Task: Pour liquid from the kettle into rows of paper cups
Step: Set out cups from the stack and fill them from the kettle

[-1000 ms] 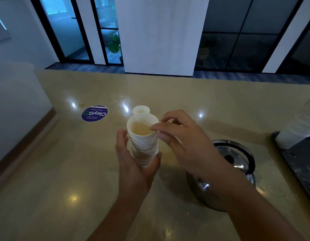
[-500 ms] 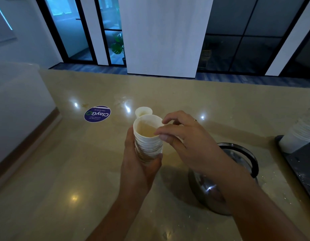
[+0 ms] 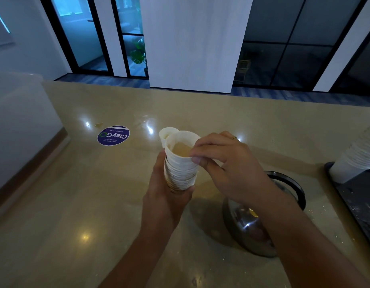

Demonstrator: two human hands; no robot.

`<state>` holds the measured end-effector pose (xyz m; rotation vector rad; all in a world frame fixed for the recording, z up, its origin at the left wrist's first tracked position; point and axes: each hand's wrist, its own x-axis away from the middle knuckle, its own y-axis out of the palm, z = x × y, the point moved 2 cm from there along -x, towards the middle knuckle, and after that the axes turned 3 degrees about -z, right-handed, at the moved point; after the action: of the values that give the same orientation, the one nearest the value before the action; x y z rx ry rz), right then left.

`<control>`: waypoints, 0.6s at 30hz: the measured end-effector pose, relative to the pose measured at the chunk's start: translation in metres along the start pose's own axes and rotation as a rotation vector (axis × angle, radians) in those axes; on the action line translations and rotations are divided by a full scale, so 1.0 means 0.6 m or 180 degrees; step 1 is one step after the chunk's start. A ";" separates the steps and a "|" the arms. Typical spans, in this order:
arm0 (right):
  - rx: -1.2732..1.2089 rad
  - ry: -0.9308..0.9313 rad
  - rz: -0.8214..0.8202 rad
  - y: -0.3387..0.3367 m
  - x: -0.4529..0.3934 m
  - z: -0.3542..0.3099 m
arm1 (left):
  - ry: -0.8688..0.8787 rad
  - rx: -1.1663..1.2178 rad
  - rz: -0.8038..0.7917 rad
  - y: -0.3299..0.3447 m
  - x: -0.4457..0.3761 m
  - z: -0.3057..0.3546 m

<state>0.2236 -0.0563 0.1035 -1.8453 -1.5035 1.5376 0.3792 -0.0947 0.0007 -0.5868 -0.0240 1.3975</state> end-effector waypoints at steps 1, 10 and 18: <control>-0.0095 0.0039 0.0106 -0.005 -0.002 -0.002 | -0.0017 -0.0019 -0.0001 0.000 -0.002 0.000; 0.0061 0.0391 -0.0883 -0.020 -0.024 -0.013 | -0.0032 -0.0011 0.0024 -0.001 0.002 0.007; -0.0104 0.0266 -0.0670 -0.017 -0.022 -0.013 | 0.0067 -0.0013 0.0016 -0.006 0.000 0.004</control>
<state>0.2266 -0.0604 0.1214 -1.6846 -1.6340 1.3309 0.3814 -0.0940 0.0043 -0.6052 -0.0083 1.3962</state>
